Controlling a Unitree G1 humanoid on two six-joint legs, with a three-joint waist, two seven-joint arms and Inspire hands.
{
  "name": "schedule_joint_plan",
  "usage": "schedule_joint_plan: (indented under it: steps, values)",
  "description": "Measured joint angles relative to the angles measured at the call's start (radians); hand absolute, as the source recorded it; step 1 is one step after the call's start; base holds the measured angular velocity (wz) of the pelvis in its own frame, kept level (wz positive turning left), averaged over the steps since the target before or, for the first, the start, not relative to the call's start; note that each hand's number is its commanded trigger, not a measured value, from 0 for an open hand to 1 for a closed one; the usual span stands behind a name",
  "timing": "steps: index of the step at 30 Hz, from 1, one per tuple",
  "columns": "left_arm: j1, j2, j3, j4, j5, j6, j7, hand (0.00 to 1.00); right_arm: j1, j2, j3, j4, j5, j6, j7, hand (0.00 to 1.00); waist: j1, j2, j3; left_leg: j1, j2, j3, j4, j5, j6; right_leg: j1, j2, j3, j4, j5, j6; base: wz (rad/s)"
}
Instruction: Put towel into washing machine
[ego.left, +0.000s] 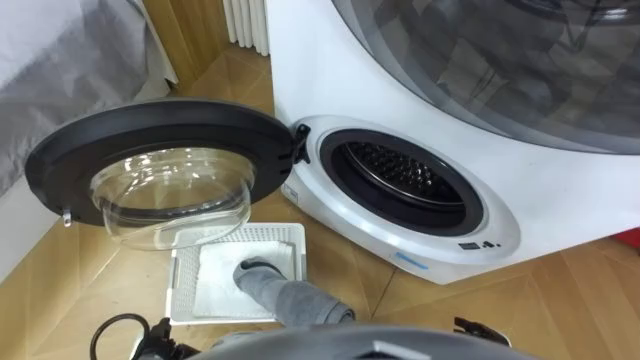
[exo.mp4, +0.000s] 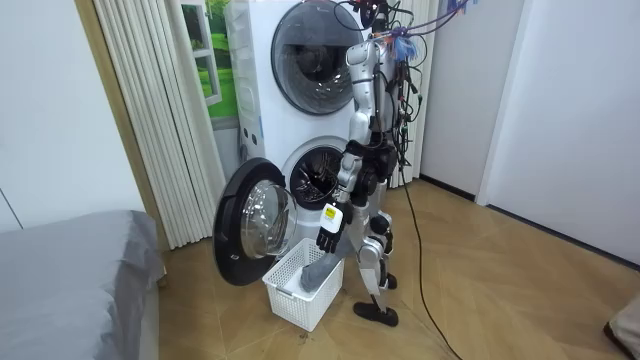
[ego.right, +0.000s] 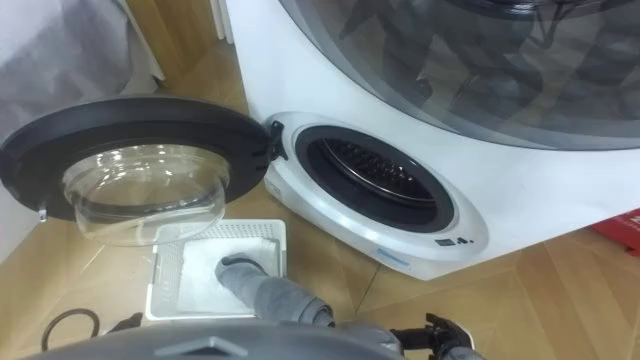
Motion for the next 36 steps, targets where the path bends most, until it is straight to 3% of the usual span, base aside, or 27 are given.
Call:
schedule_joint_plan:
  steps: [15, 23, 30, 33, 36]
  values:
    - [0.003, -0.001, -0.001, 0.002, 0.008, 0.002, 0.006, 0.0, 0.003, -0.002, 0.0, -0.003, 0.003, 0.0, -0.003, 0.0, 0.0, 0.006, -0.0016, -0.004, 0.0, 0.003, -0.001, 0.0, 0.0, 0.001, -0.001, -0.003, 0.0, 0.0, 0.0, 0.0]
    - [-0.017, -0.005, -0.002, -0.001, 0.01, -0.001, 0.028, 0.0, 0.003, -0.014, 0.004, -0.005, 0.038, -0.003, -0.013, 0.0, -0.003, 0.023, -0.006, -0.032, 0.0, -0.005, 0.001, 0.0, 0.0, -0.022, -0.003, -0.027, 0.0, 0.002, -0.001, 0.04]
    - [-0.092, -0.002, -0.023, 0.001, 0.011, -0.042, 0.047, 0.0, -0.028, -0.026, 0.015, 0.001, 0.037, -0.019, -0.008, 0.0, -0.004, 0.024, -0.004, -0.126, 0.001, -0.01, 0.031, 0.0, 0.0, -0.111, -0.006, -0.029, 0.026, 0.008, -0.008, 0.01]
    - [-0.167, -0.002, -0.043, 0.038, 0.012, -0.06, 0.052, 0.0, -0.075, -0.038, 0.04, 0.026, 0.03, -0.024, -0.014, 0.0, -0.006, 0.025, 0.0019, -0.191, 0.001, -0.009, 0.056, 0.001, 0.0, -0.176, -0.009, -0.035, 0.044, 0.019, -0.013, -0.01]
    - [-0.244, -0.006, -0.082, 0.098, 0.011, -0.075, 0.068, 0.0, -0.131, -0.04, 0.044, 0.043, -0.005, -0.025, -0.045, 0.0, -0.007, 0.024, 0.0142, -0.256, -0.001, -0.004, 0.082, 0.002, 0.001, -0.249, -0.019, -0.028, 0.081, 0.02, -0.014, -0.07]
